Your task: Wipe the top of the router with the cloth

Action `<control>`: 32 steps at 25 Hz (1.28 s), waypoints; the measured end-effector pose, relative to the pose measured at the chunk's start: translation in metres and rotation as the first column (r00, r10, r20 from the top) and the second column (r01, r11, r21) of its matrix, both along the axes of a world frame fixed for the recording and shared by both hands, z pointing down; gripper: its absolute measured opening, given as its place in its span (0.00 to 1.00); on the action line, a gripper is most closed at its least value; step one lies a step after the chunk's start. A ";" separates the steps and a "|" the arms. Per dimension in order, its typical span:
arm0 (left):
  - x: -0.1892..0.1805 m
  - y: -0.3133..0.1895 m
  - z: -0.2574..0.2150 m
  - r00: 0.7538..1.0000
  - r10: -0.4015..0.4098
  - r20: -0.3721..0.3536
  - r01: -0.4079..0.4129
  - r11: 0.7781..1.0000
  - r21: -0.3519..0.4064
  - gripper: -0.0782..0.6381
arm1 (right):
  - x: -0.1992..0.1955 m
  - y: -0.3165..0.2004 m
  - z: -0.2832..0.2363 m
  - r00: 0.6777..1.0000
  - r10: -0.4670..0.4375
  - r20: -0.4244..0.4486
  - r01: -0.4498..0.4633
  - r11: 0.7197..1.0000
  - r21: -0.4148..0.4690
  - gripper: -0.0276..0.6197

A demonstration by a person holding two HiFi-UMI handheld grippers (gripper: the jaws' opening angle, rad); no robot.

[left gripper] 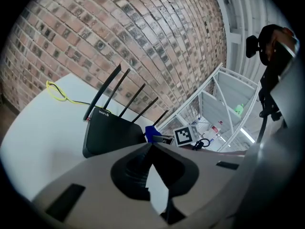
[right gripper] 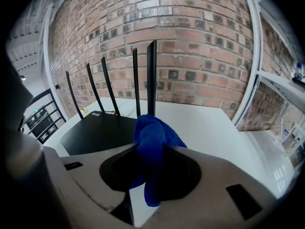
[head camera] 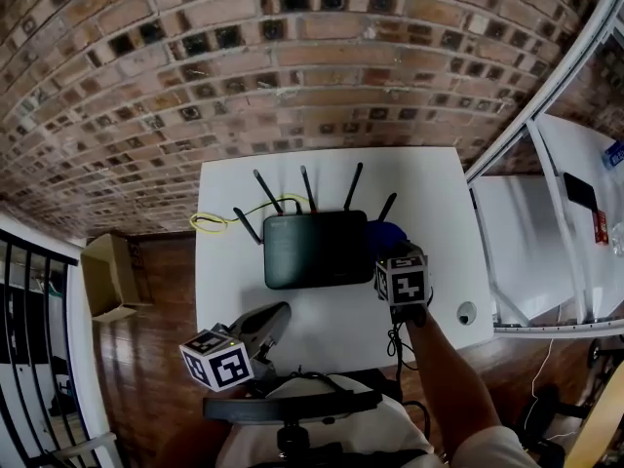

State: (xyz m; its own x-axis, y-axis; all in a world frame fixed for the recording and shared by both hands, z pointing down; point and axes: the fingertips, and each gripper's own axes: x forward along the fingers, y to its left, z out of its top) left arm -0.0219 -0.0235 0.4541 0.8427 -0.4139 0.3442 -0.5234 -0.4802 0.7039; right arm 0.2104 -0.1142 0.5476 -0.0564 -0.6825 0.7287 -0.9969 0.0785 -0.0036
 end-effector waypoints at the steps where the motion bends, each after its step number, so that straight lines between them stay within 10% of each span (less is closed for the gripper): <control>1: -0.001 0.000 0.000 1.000 -0.001 0.005 0.001 1.000 0.003 0.14 | 0.000 0.001 0.004 1.000 0.004 0.002 -0.004 1.000 -0.018 0.24; 9: -0.006 0.001 -0.002 1.000 -0.002 0.003 0.002 1.000 0.005 0.14 | 0.000 0.006 0.013 1.000 0.014 0.000 -0.014 0.998 -0.068 0.25; 32: -0.014 -0.021 -0.003 0.999 -0.042 0.003 0.042 0.999 0.002 0.14 | -0.078 -0.039 -0.096 0.987 -0.010 0.161 -0.025 0.976 0.216 0.25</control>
State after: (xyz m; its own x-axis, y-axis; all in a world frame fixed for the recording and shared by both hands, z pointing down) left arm -0.0359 -0.0449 0.4509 0.8235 -0.4495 0.3461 -0.5453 -0.4592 0.7013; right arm 0.1325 -0.1533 0.4513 -0.1542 -0.8238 0.5455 -0.9853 0.0872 -0.1468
